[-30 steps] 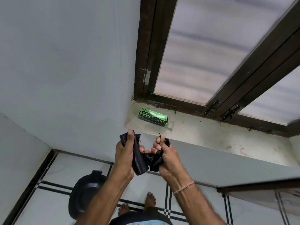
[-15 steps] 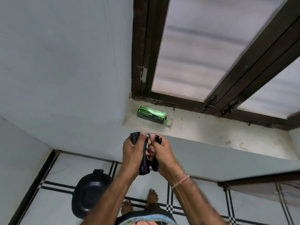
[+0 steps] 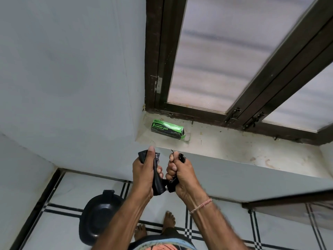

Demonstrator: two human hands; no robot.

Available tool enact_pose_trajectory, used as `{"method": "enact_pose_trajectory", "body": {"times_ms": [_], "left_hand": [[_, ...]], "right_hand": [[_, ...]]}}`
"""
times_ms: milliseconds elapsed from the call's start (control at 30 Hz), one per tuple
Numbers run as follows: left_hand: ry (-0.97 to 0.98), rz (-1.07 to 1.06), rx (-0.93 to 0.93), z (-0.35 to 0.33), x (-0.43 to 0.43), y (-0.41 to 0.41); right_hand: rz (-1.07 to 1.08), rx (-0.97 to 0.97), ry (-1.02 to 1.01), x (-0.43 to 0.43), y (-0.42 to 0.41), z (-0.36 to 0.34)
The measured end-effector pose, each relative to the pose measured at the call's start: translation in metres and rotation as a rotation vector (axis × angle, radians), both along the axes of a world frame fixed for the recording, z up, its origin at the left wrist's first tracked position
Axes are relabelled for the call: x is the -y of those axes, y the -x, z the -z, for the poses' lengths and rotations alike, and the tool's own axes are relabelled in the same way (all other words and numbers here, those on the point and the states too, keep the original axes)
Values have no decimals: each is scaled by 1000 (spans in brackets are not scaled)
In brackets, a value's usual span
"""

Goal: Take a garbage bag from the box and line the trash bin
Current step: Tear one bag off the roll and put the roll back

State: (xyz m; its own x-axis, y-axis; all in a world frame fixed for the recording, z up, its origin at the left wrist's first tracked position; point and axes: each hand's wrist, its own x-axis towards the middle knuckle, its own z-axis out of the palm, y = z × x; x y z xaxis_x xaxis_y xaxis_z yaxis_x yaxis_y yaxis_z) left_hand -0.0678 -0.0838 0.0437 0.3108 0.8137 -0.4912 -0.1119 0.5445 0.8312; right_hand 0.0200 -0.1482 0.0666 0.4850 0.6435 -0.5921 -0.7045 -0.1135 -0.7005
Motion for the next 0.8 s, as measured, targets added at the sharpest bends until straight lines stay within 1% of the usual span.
{"method": "enact_pose_trajectory", "body": {"times_ms": [200, 400, 467, 500, 533, 567, 600, 667, 733, 800], "left_hand": [[-35, -10, -49, 0, -1, 0], [-123, -1, -135, -2, 5, -1], [-193, -71, -235, 5, -13, 20], [-193, -151, -240, 10, -25, 37], [-164, -216, -195, 9, -33, 49], [-135, -231, -133, 9, -34, 55], [-105, -193, -87, 7, -29, 51], [-32, -86, -84, 4, -14, 33], [-6, -52, -98, -4, -8, 17], [-8, -92, -72, -6, -13, 16]], "right_hand": [[-14, 56, 45, 3, -3, 2], [-63, 148, 105, 8, 0, 7], [14, 175, 126, 23, -22, 6], [90, 182, 132, 35, -39, 8], [166, 178, 133, 47, -56, 10], [215, 140, 130, 56, -64, 14], [234, 82, 128, 60, -64, 18], [161, -10, 98, 56, -43, 24], [12, 35, 85, 48, -24, 20], [-94, 116, 93, 46, -22, 11]]}}
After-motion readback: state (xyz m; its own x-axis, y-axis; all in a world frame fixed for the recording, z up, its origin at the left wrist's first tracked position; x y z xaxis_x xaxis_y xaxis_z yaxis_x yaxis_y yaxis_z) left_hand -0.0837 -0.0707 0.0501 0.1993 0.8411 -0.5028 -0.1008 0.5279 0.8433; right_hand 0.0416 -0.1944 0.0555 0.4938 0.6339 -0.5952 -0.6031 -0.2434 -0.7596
